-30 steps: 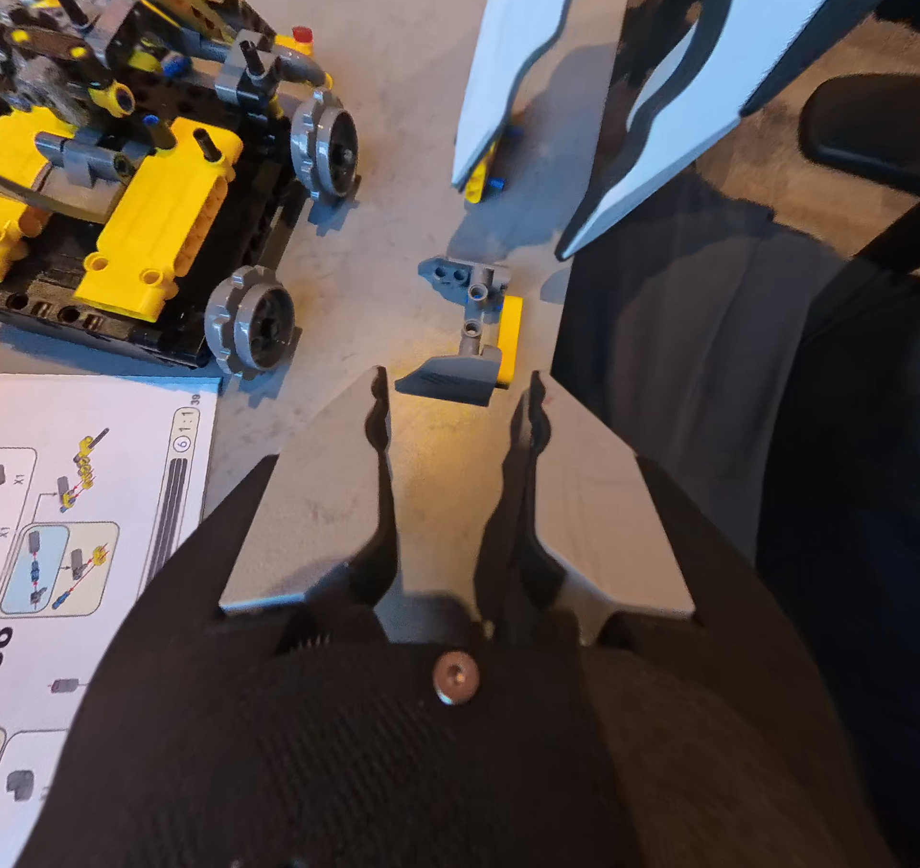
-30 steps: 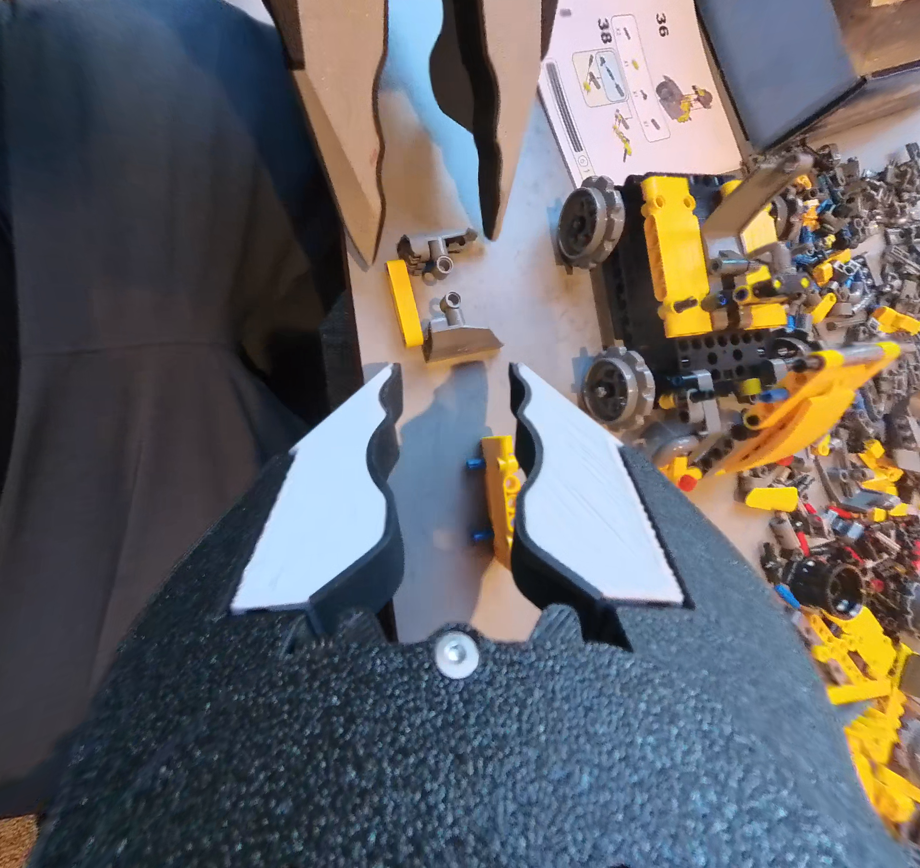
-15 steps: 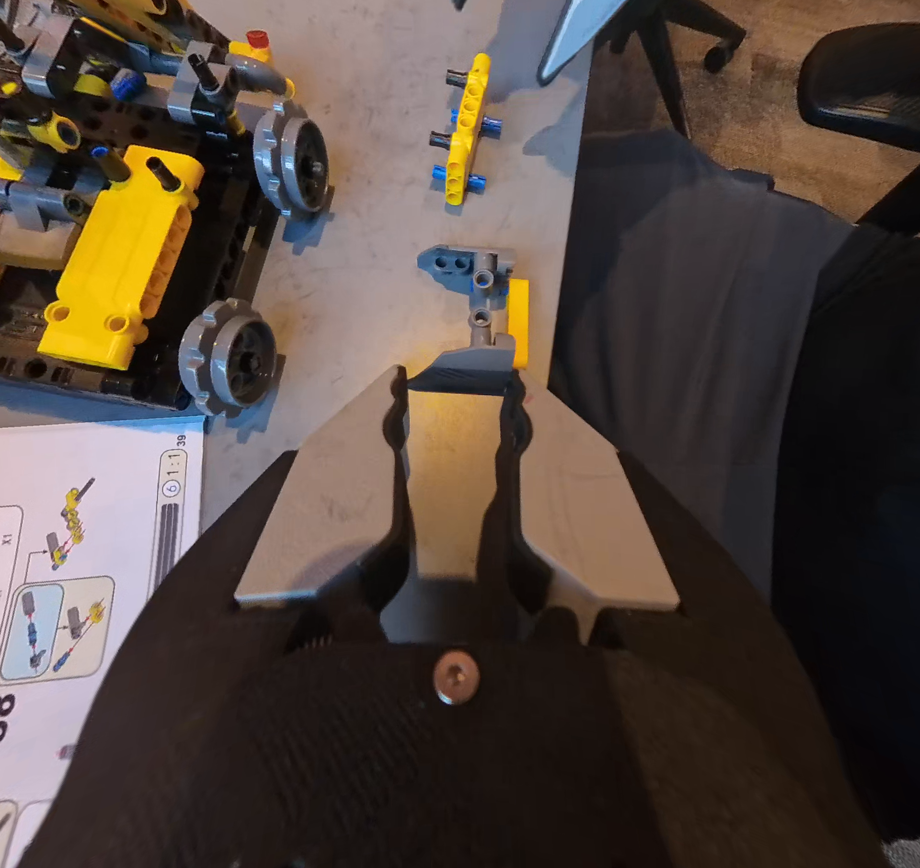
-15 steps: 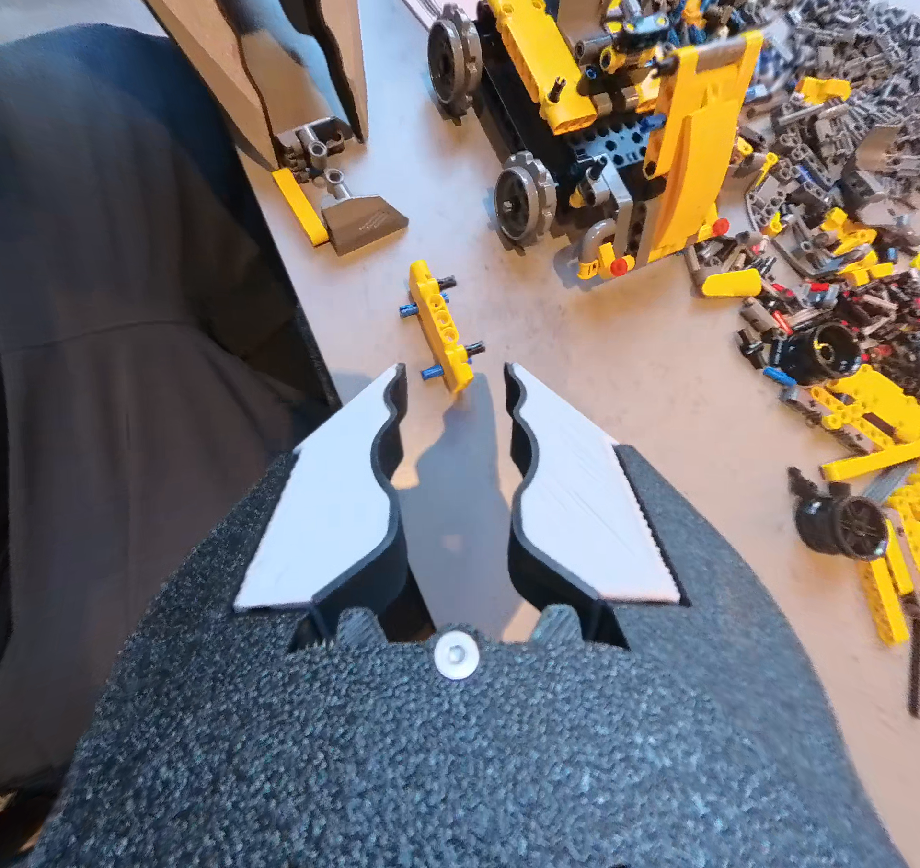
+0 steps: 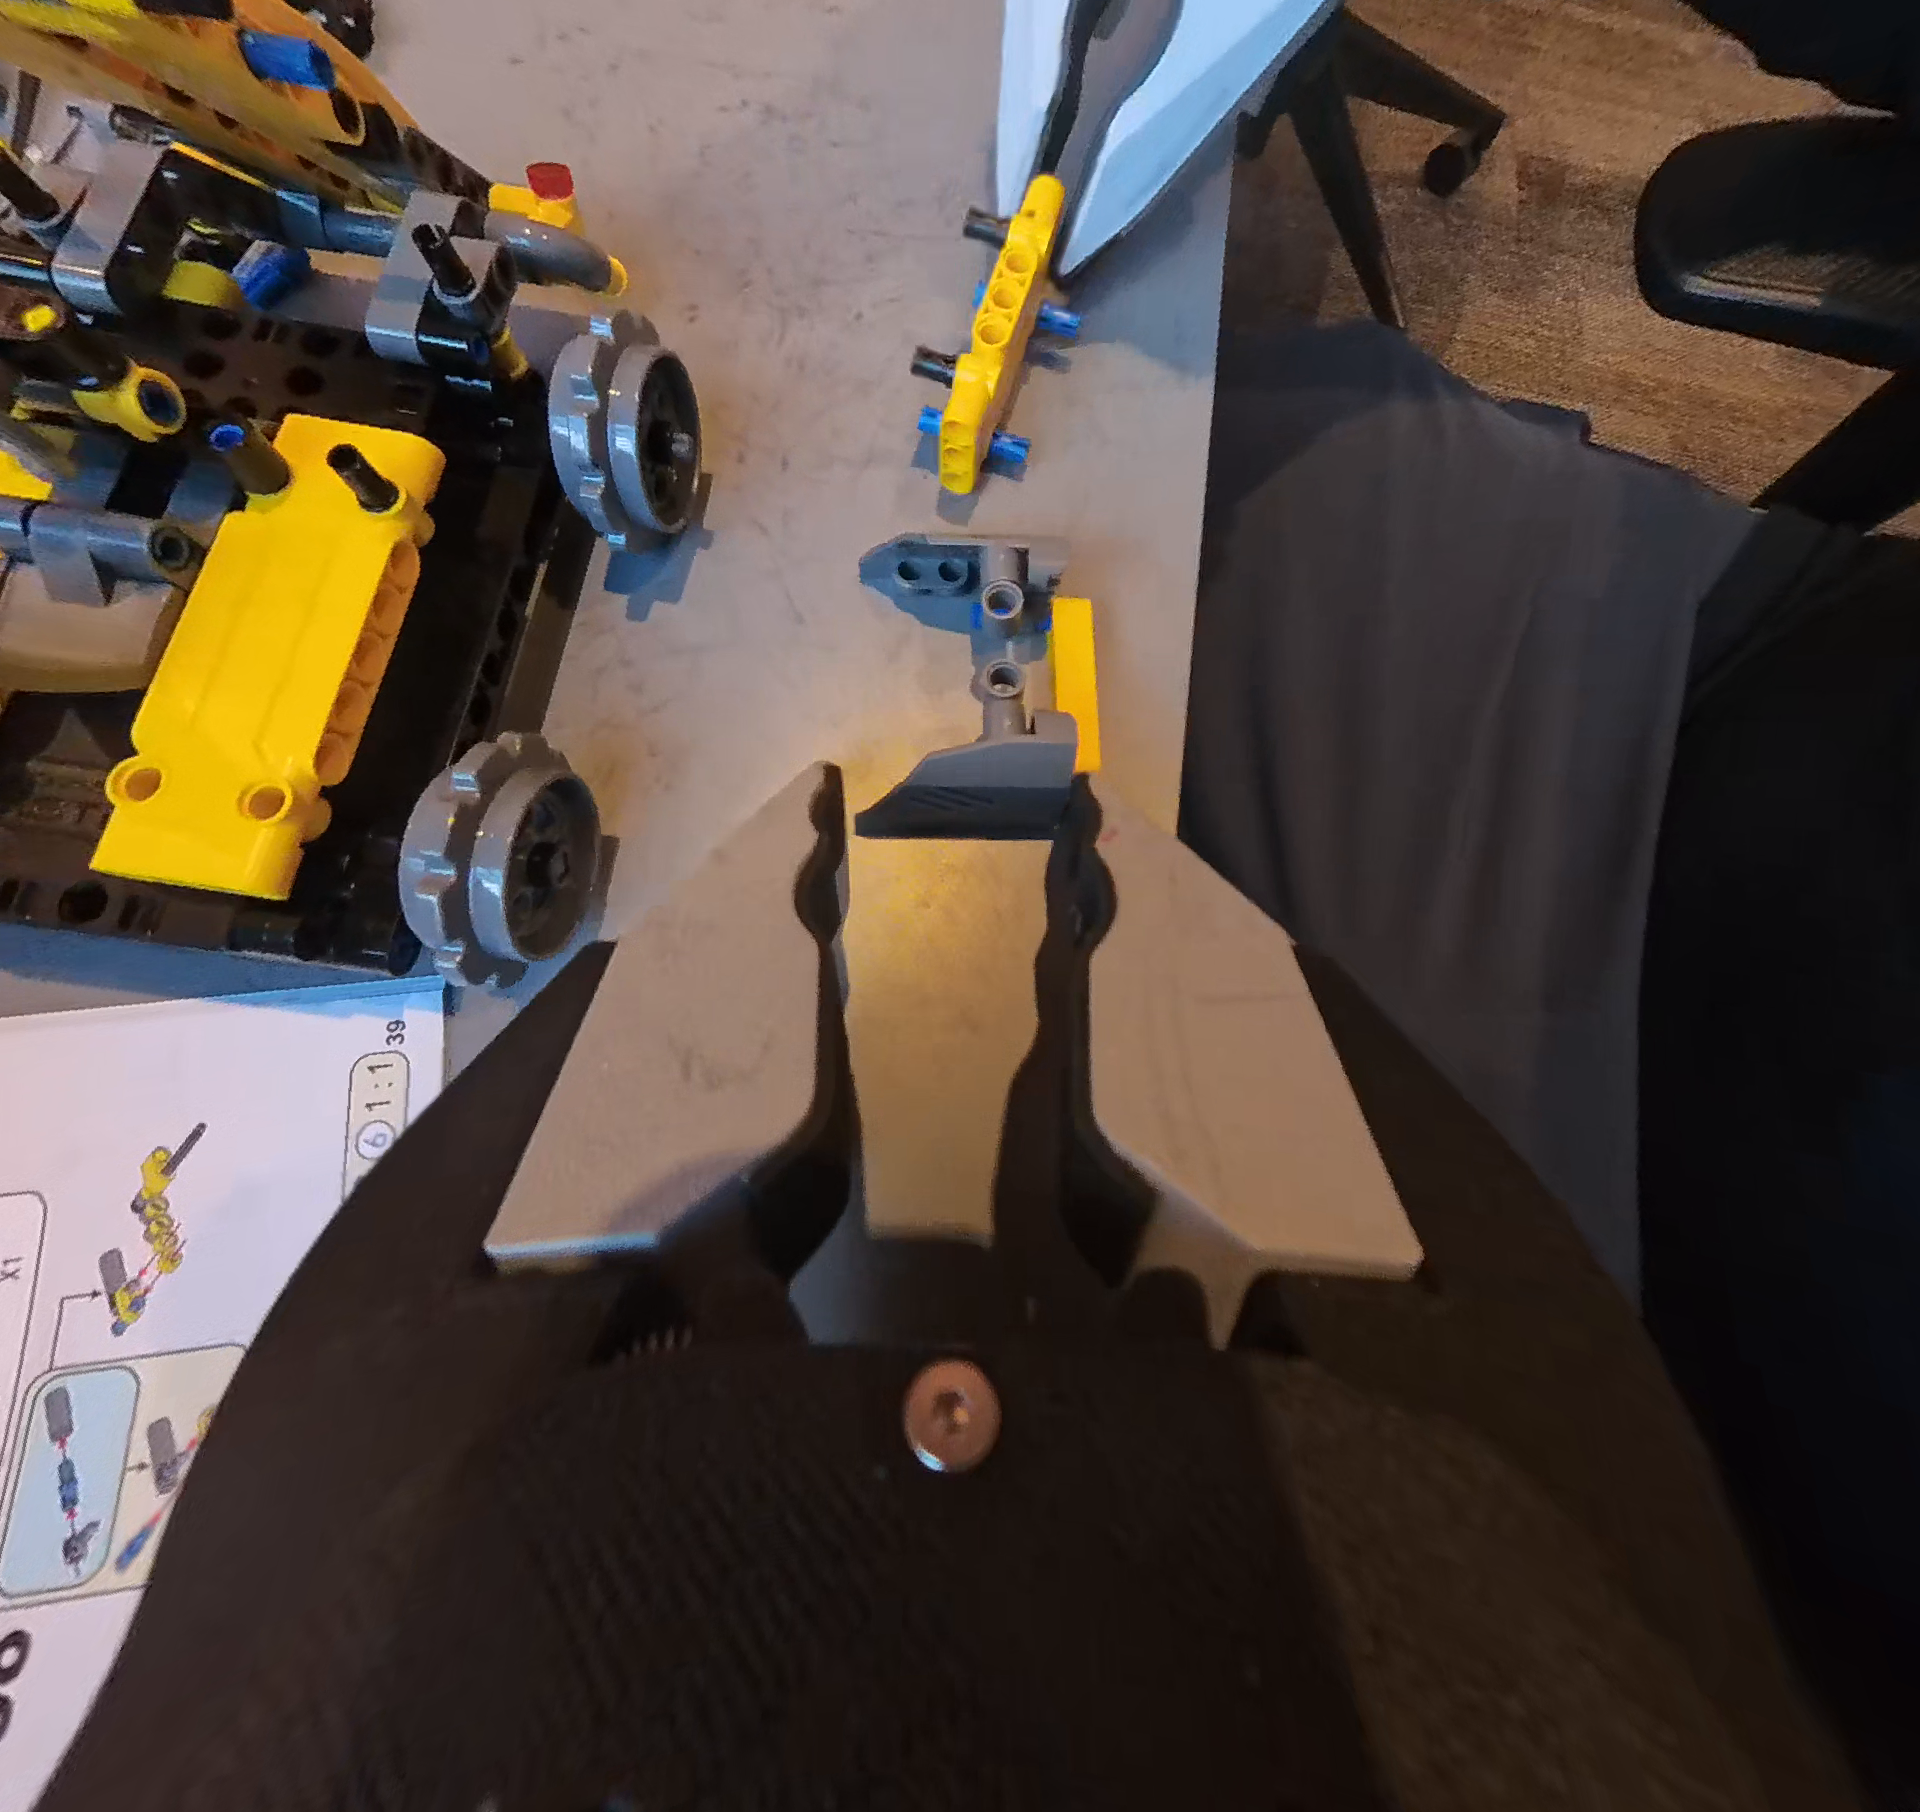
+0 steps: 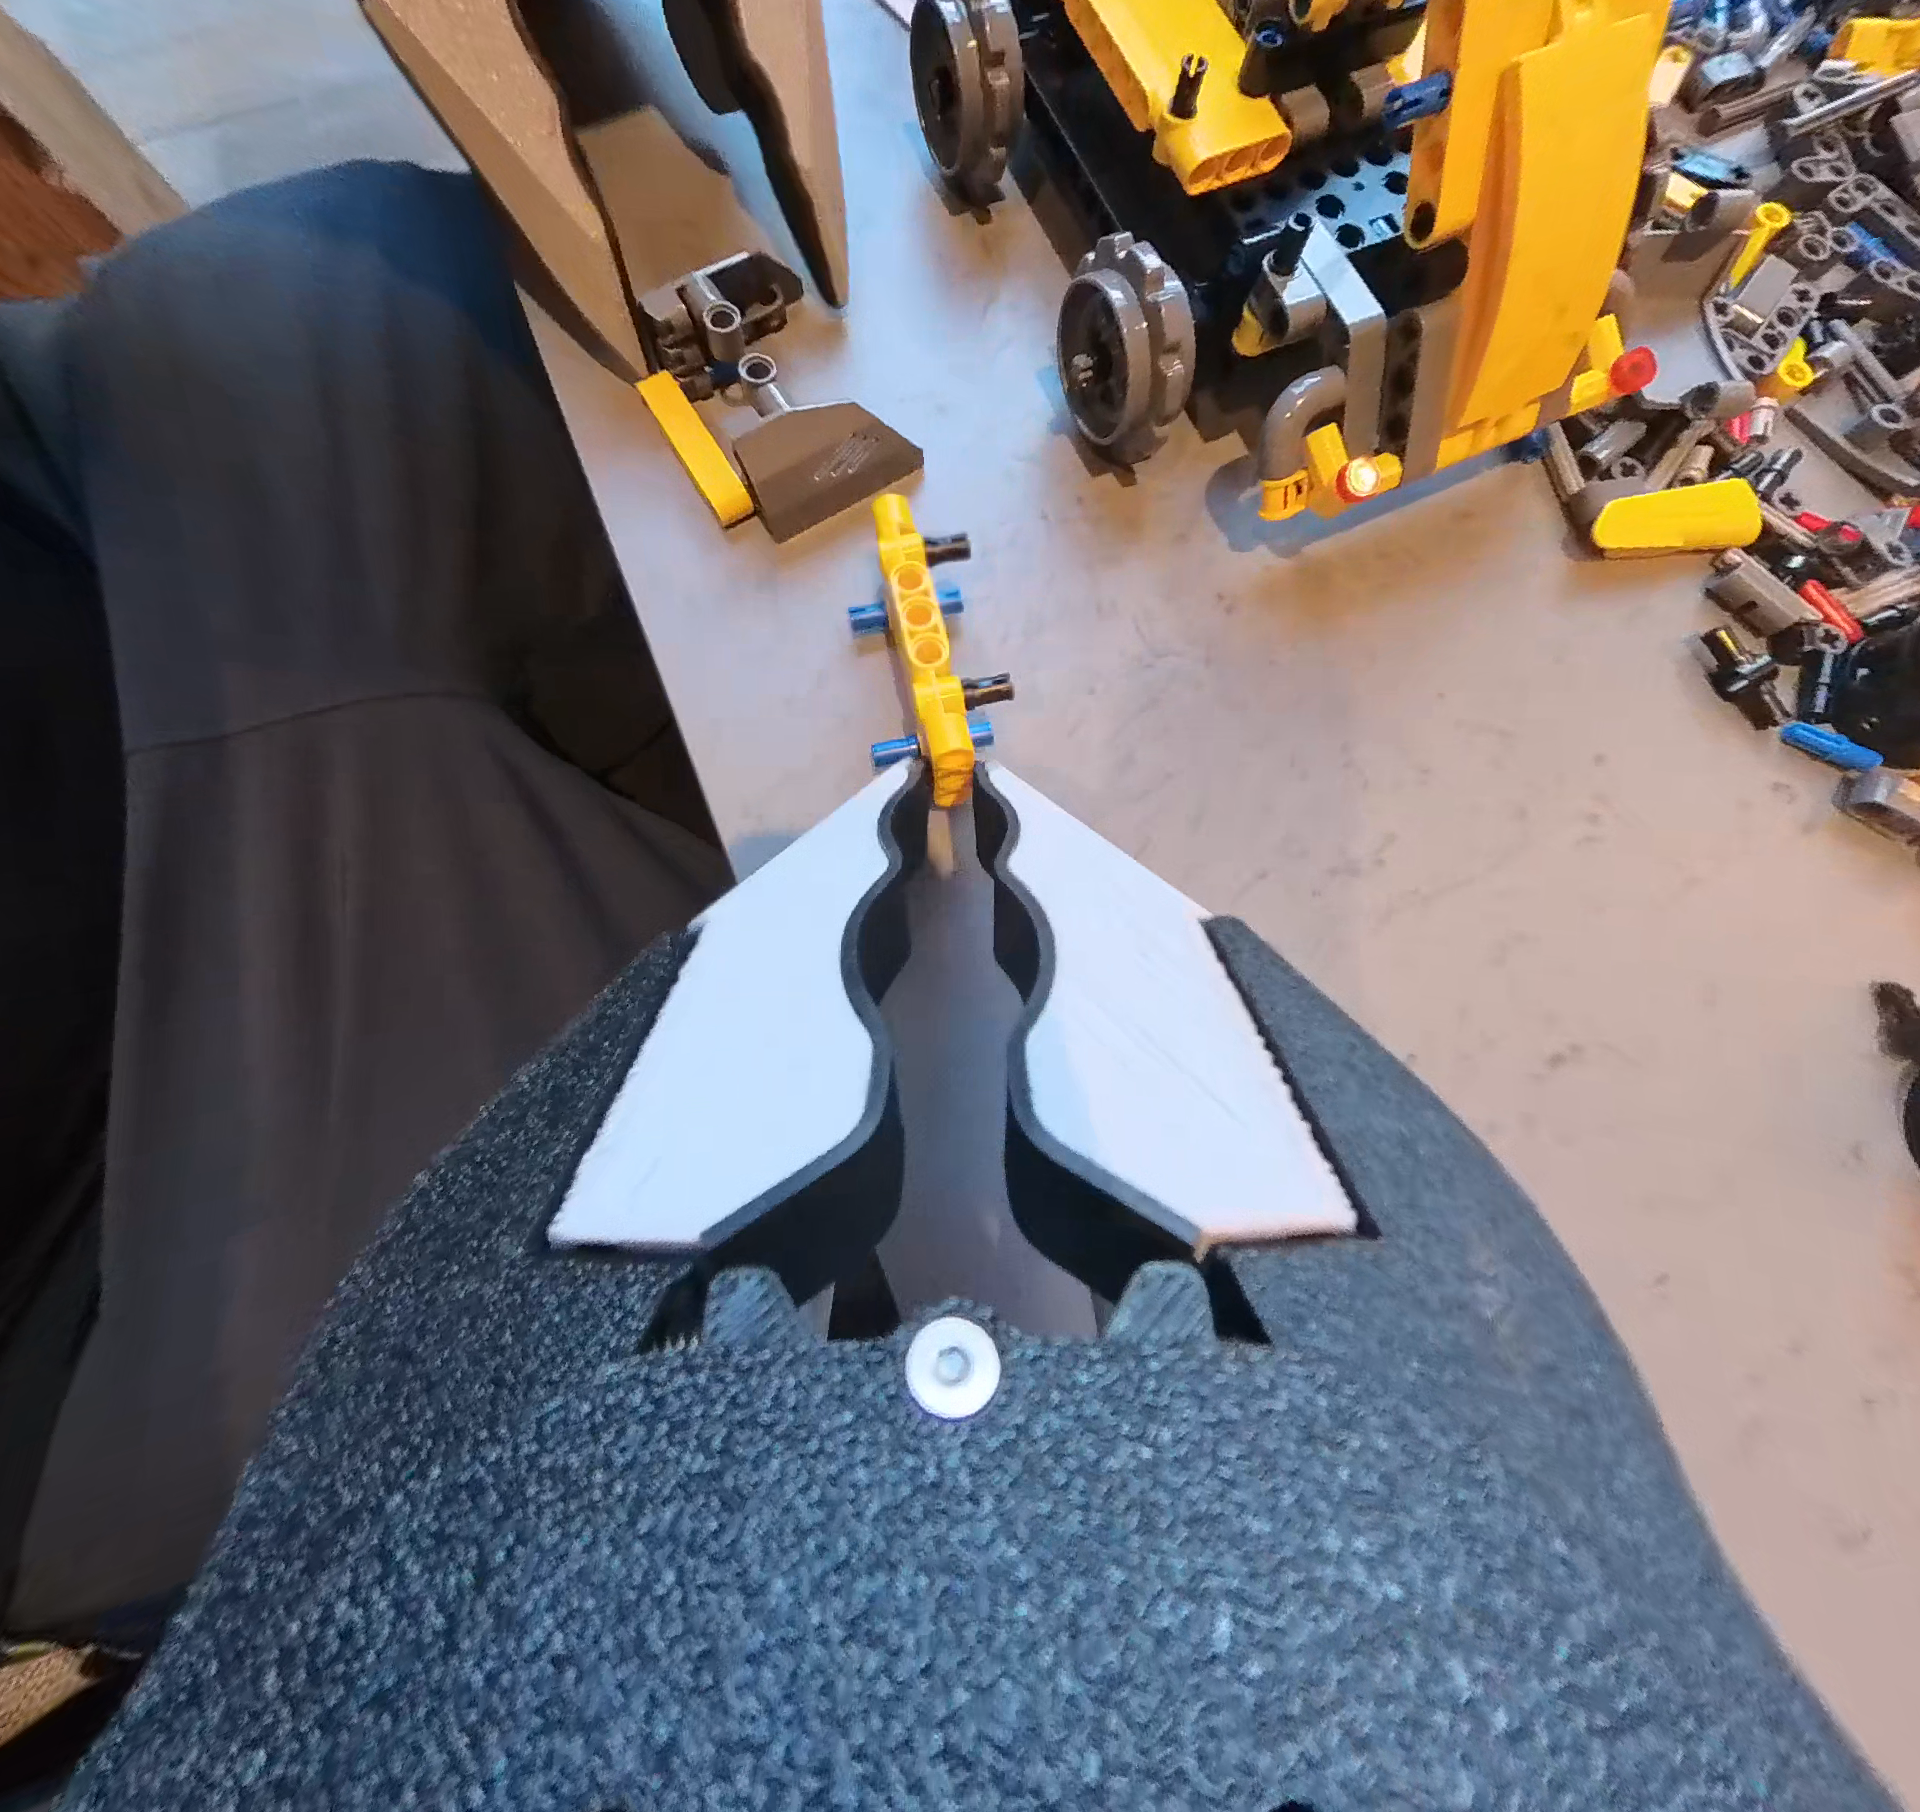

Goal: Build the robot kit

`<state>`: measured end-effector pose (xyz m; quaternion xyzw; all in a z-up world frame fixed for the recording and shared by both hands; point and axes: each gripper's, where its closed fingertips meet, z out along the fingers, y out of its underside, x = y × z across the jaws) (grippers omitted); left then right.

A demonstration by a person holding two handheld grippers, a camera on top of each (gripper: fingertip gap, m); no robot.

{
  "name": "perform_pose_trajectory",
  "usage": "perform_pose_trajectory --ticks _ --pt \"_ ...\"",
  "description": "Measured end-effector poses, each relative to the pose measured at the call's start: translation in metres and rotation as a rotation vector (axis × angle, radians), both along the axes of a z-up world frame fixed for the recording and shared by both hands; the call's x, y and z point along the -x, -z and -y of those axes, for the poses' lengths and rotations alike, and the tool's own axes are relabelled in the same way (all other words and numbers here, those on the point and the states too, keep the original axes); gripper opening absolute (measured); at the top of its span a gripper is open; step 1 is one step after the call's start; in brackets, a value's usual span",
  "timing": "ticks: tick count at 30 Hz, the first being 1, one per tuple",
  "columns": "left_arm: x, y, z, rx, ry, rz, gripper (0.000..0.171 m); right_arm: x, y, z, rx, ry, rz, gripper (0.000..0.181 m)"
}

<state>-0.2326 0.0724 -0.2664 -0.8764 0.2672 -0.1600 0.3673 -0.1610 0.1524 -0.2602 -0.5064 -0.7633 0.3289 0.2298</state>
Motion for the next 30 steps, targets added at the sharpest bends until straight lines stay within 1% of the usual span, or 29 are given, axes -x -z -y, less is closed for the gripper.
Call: perform_pose_trajectory --ticks 3,8,11,14,15,17,23,27,30 --pt "0.001 -0.004 0.002 -0.016 -0.023 0.020 0.047 -0.004 -0.005 0.000 0.007 0.015 -0.025 0.008" --pt "0.009 -0.007 0.019 -0.038 -0.084 -0.002 0.049 -0.007 -0.006 0.002 0.004 0.030 -0.048 0.008" --pt "0.015 -0.010 0.034 -0.044 -0.154 -0.005 0.049 -0.006 -0.005 0.002 0.010 0.044 -0.066 0.007" --pt "0.028 -0.013 0.047 -0.054 -0.310 0.002 0.047 -0.004 -0.011 0.003 0.013 0.056 -0.110 0.007" --pt "0.028 -0.013 0.051 -0.058 -0.342 0.024 0.047 -0.003 -0.014 0.003 0.016 0.058 -0.123 0.007" --pt "0.021 -0.015 0.058 -0.084 -0.361 0.070 0.047 -0.001 -0.017 0.004 0.026 0.062 -0.134 0.007" --pt "0.010 -0.008 0.068 -0.116 -0.335 0.078 0.045 0.006 -0.023 0.011 0.044 0.060 -0.154 0.007" --pt "0.013 -0.004 0.070 -0.134 -0.335 0.075 0.044 0.011 -0.028 0.018 0.047 0.045 -0.180 0.007" --pt "0.015 -0.006 0.070 -0.150 -0.330 0.103 0.039 0.016 -0.033 0.020 0.053 0.040 -0.216 0.007"
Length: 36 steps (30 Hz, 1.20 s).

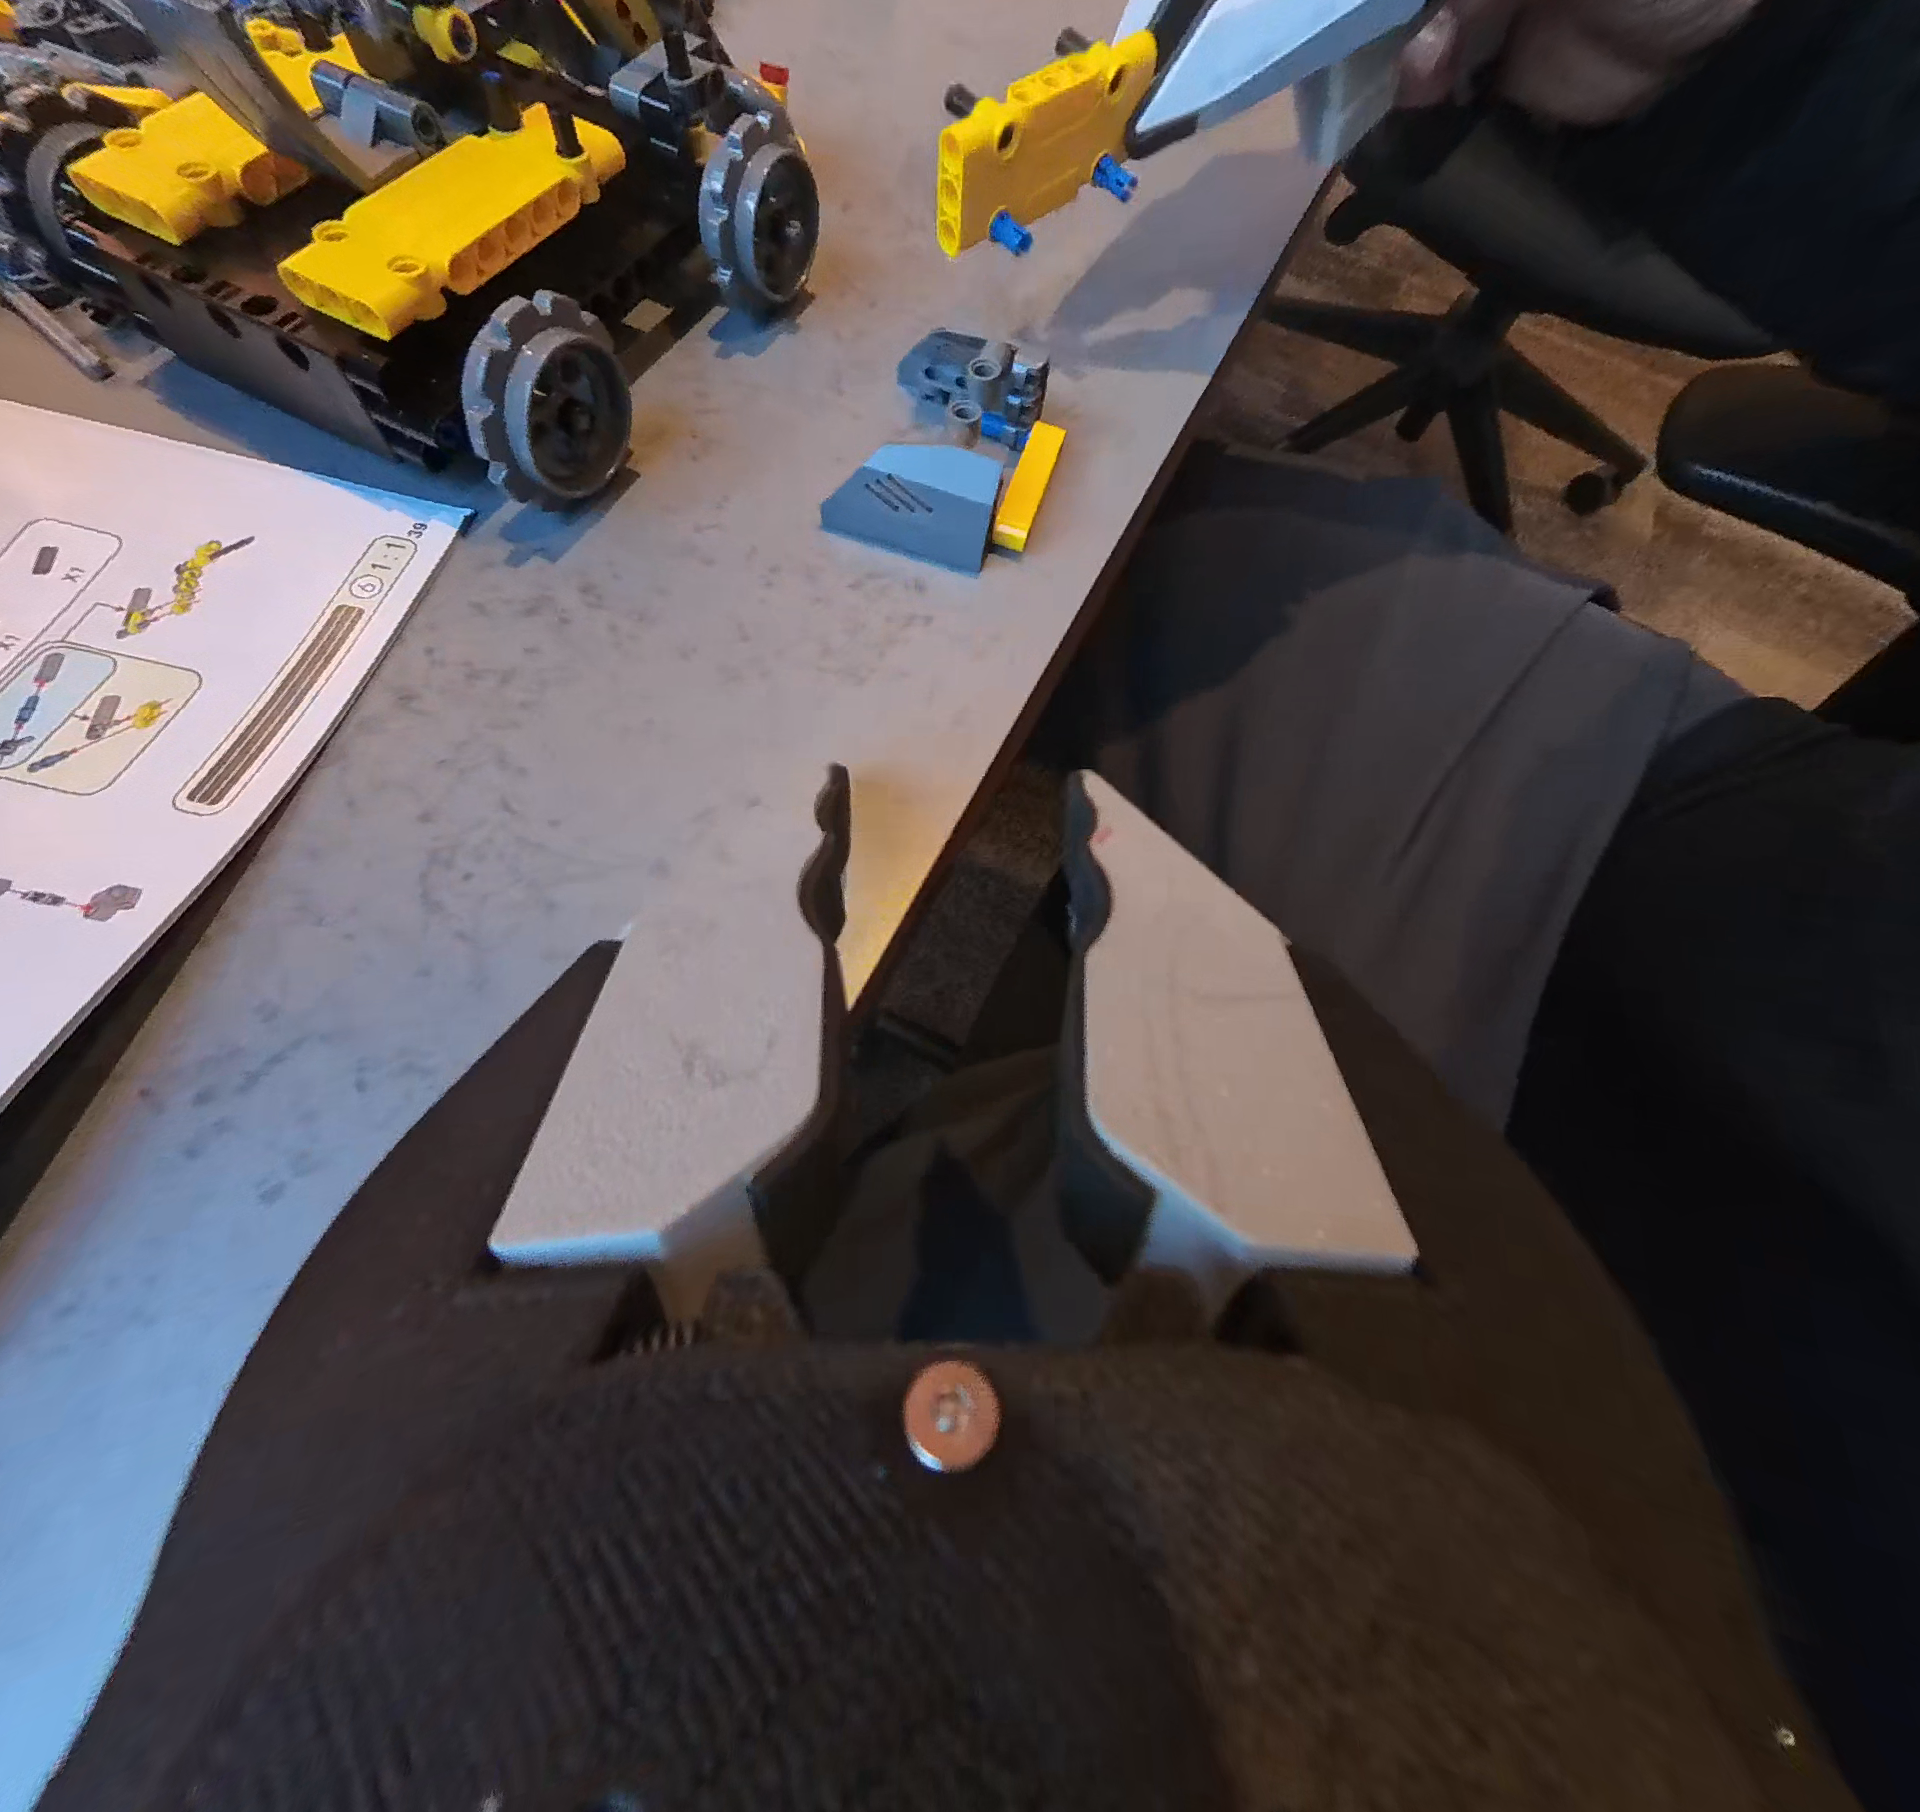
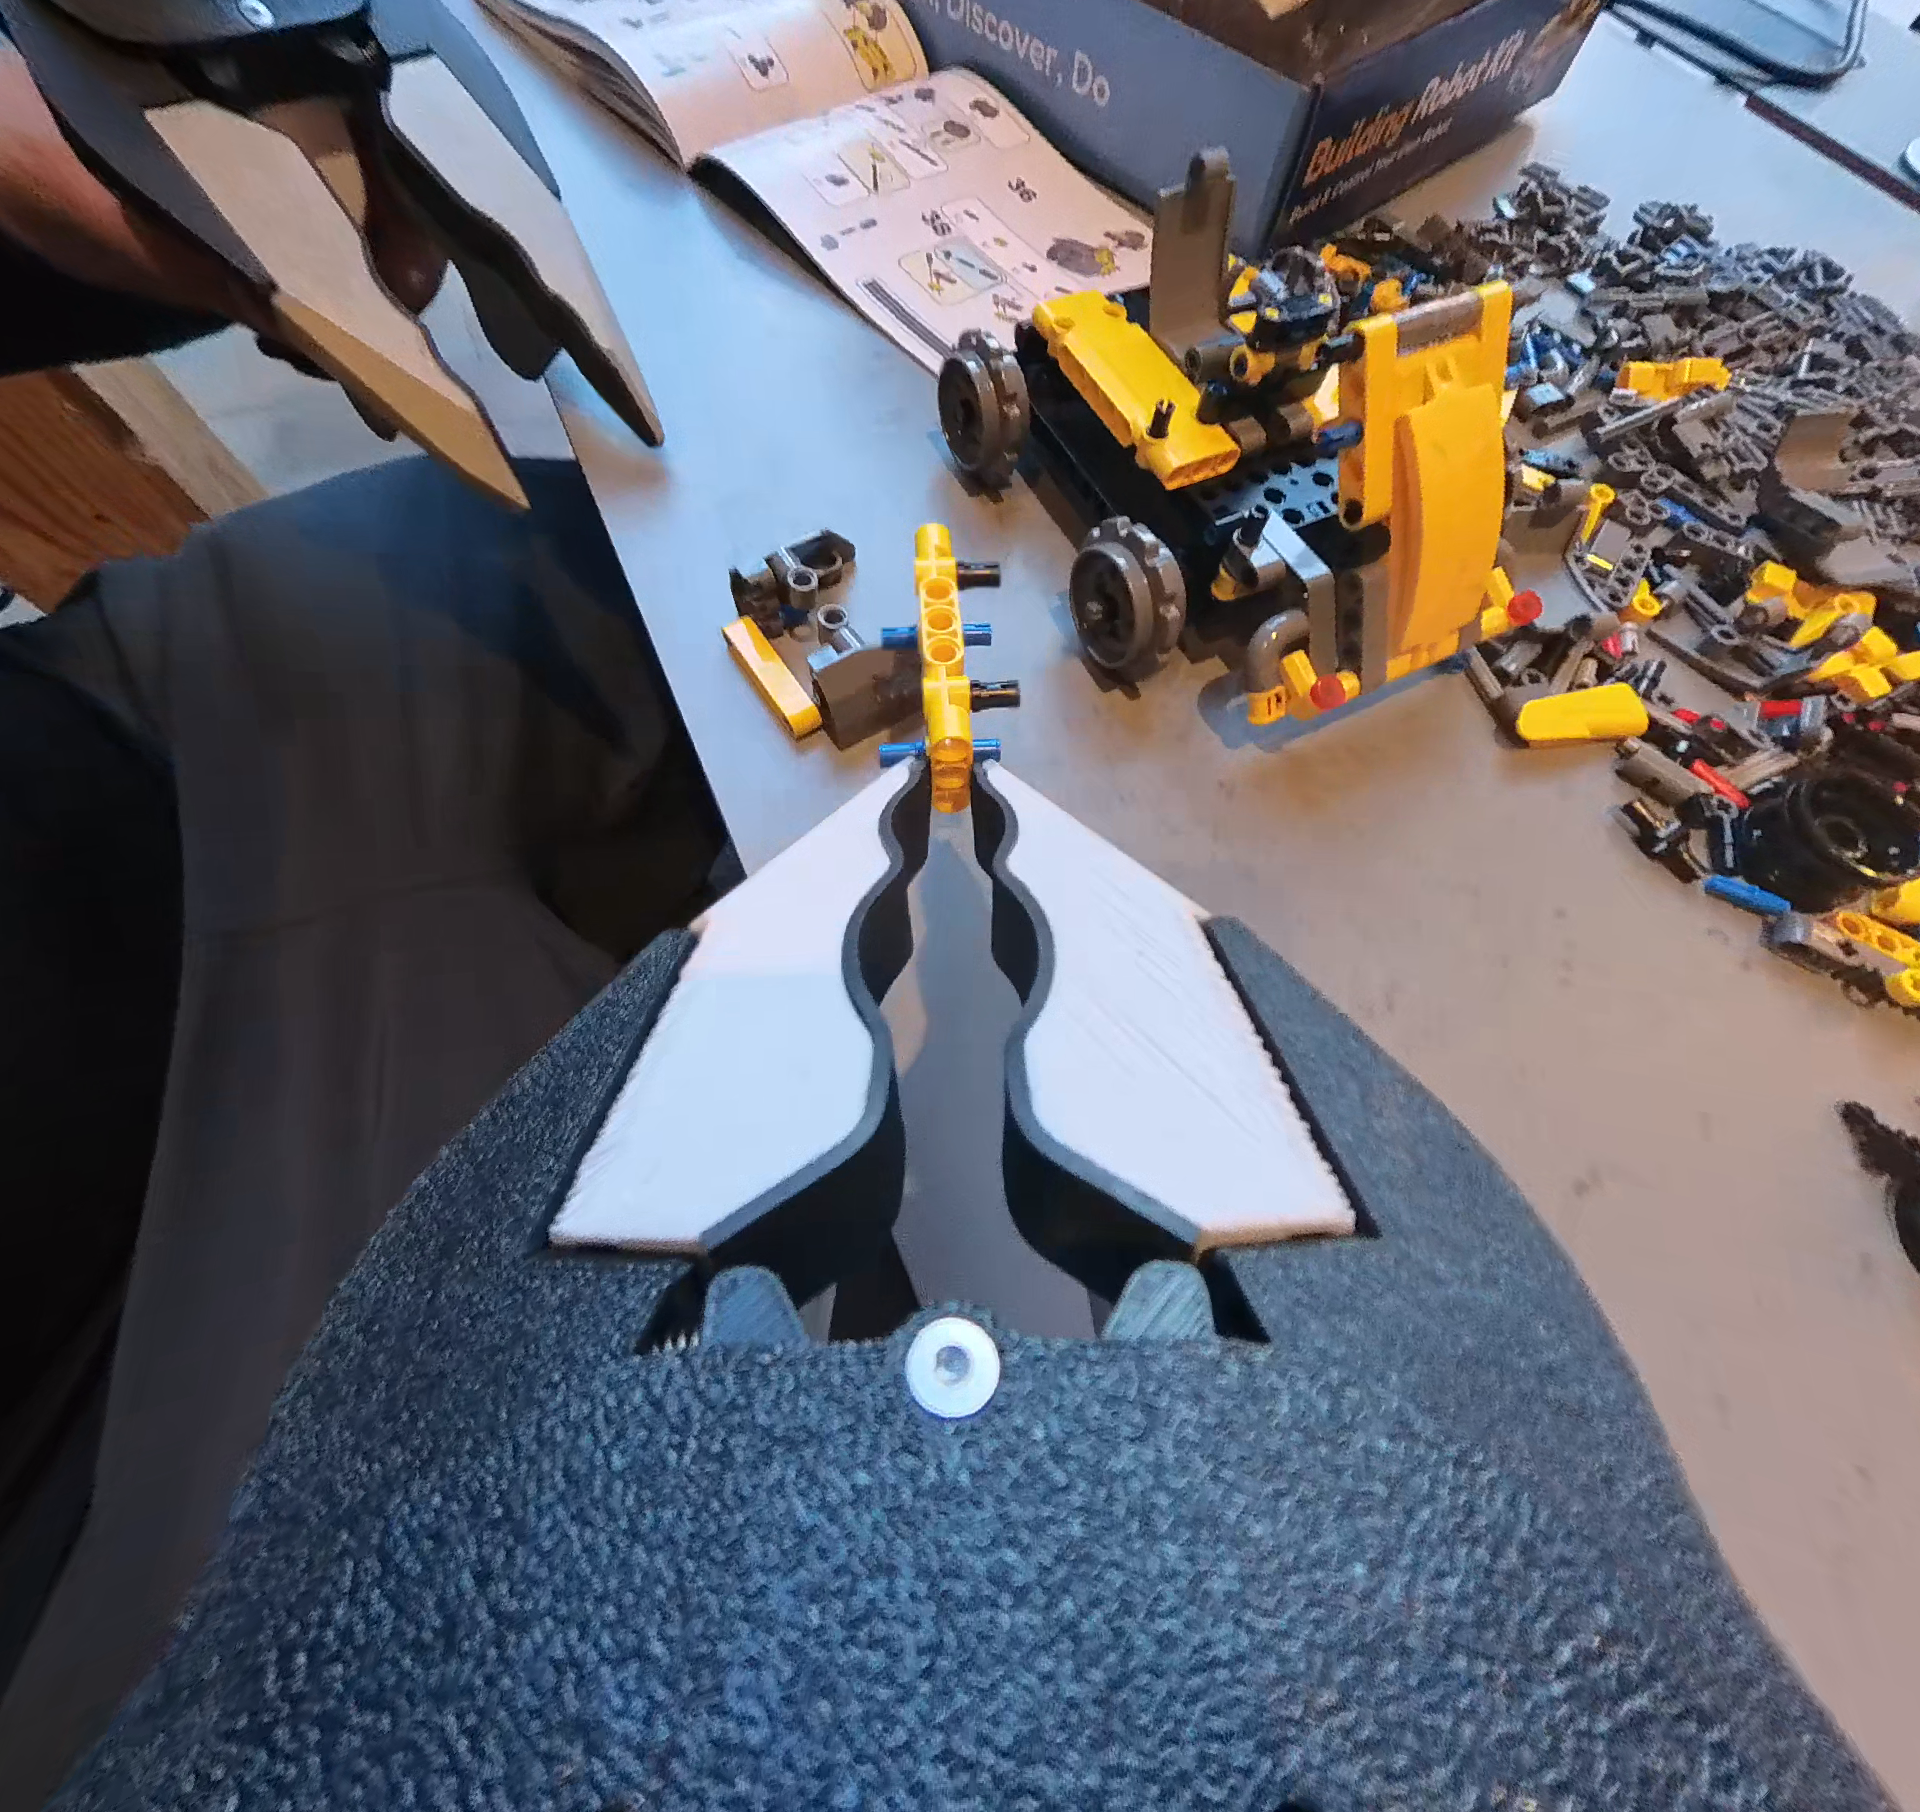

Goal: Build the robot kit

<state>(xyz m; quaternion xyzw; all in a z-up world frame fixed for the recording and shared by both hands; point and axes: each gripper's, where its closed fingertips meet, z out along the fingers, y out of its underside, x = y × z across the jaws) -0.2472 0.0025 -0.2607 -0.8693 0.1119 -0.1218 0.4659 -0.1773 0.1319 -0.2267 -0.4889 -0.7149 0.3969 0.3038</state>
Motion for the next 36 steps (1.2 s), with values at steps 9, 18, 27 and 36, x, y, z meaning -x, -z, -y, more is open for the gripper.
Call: perform_pose_trajectory --ticks 9,18,27,36 --pt "-0.004 -0.008 -0.004 -0.047 0.021 0.013 0.046 0.008 -0.015 0.020 0.062 -0.113 -0.142 0.007" --pt "-0.017 -0.036 -0.020 -0.061 0.106 0.057 0.038 0.008 -0.026 0.045 0.119 -0.224 -0.154 0.007" --pt "-0.036 -0.051 -0.032 -0.072 0.135 0.105 0.030 0.006 -0.030 0.063 0.053 -0.232 -0.179 0.007" --pt "-0.037 -0.059 -0.026 -0.069 0.150 0.247 0.055 0.008 -0.055 0.088 -0.741 -0.151 -0.383 0.007"
